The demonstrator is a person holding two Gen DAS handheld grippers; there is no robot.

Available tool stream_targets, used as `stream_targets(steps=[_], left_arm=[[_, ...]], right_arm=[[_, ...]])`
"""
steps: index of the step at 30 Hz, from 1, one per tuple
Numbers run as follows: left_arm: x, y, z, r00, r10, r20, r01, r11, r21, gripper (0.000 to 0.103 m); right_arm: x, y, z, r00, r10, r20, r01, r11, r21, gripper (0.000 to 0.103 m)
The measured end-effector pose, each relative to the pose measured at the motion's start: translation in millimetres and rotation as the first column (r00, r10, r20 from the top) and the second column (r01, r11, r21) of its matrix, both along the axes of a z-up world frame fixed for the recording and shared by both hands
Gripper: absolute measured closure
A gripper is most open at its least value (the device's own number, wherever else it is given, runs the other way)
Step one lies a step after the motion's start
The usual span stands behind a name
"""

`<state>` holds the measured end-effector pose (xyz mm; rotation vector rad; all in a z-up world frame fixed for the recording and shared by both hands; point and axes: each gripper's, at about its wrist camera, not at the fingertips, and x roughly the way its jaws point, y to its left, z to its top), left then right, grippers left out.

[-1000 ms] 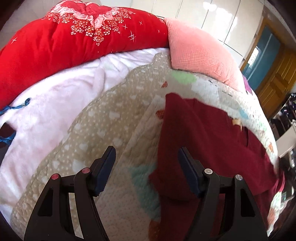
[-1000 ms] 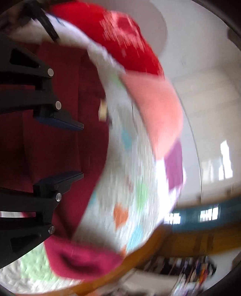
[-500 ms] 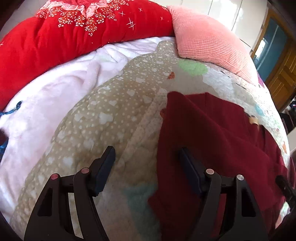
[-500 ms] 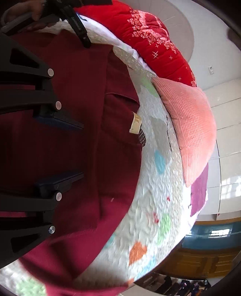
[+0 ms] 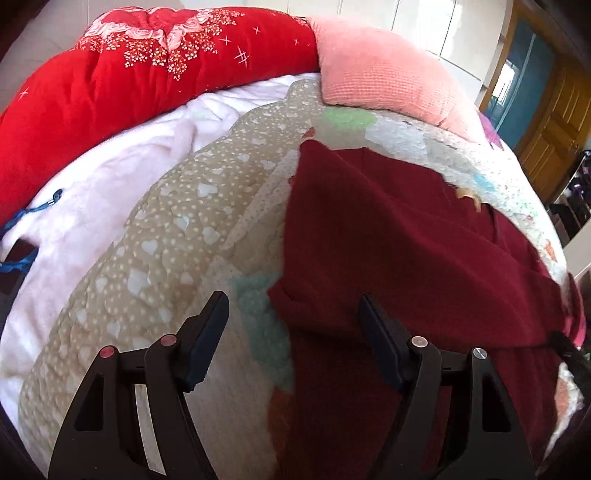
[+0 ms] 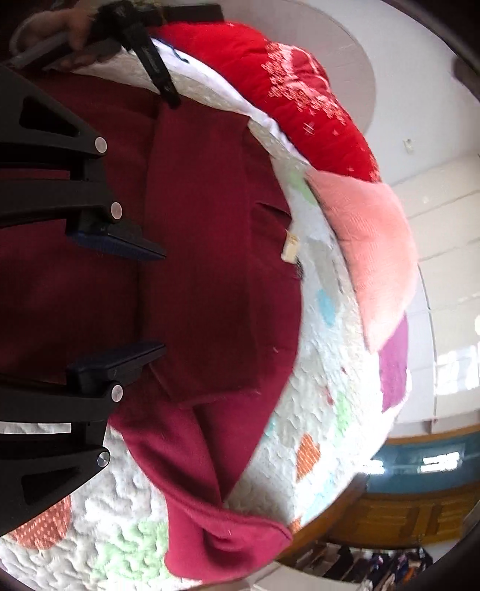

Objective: Fold small clothes

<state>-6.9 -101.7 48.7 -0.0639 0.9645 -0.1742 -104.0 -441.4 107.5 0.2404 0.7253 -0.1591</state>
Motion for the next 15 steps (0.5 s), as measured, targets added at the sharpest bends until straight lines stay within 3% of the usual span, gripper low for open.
stream_targets(steps=[3,5,8,15], left_arm=[[-22,-14,12,0.999,-0.030,0.031,0.031,0.999,-0.036,0.030],[-32,-27,17,0.997,-0.058,0.052,0.061,0.997,-0.045,0.030],[-37,-47,19,0.994,-0.099,0.047,0.102,0.993,-0.053,0.030],[-31,-100,13,0.983,-0.178,0.053,0.181,0.982,-0.058,0.030]], right_arm=[[14,-4,-22,0.996,0.005,-0.092,-0.007,1.000,-0.022,0.059],[5,-2,-17,0.998,0.005,-0.063,-0.007,1.000,-0.020,0.060],[-14,-9,-6,1.000,0.012,-0.026,-0.010,0.997,0.072,0.060],[-55,-74,27,0.986,-0.157,0.055,0.153,0.985,0.081,0.055]])
